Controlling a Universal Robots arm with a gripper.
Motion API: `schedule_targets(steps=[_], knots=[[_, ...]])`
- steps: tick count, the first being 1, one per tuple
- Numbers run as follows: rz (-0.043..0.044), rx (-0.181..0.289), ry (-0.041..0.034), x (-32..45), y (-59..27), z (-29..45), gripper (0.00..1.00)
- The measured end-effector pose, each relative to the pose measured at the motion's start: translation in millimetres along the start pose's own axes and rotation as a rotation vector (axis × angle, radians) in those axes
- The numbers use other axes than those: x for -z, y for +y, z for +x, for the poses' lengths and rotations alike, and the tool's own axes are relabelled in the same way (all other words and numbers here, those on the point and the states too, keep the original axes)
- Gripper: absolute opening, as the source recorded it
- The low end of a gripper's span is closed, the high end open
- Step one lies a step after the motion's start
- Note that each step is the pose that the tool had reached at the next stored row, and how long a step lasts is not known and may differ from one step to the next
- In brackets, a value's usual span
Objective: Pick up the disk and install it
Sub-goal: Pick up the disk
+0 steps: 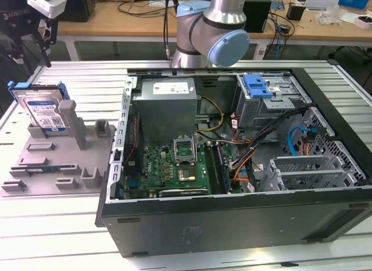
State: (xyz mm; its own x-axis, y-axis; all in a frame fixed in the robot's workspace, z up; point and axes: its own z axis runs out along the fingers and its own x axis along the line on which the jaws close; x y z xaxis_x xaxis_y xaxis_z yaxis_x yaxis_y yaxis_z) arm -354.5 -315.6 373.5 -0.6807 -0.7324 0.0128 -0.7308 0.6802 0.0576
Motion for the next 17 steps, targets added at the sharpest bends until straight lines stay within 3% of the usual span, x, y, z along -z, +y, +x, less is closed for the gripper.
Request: schedule_targets(steps=[10, 17], knots=[[0.0022, 0.195, 0.0116, -0.9, 0.0, 0.0, 0.42], [0.0046, 0.358, 0.0213, -1.1, 0.5, -0.6, 0.42]])
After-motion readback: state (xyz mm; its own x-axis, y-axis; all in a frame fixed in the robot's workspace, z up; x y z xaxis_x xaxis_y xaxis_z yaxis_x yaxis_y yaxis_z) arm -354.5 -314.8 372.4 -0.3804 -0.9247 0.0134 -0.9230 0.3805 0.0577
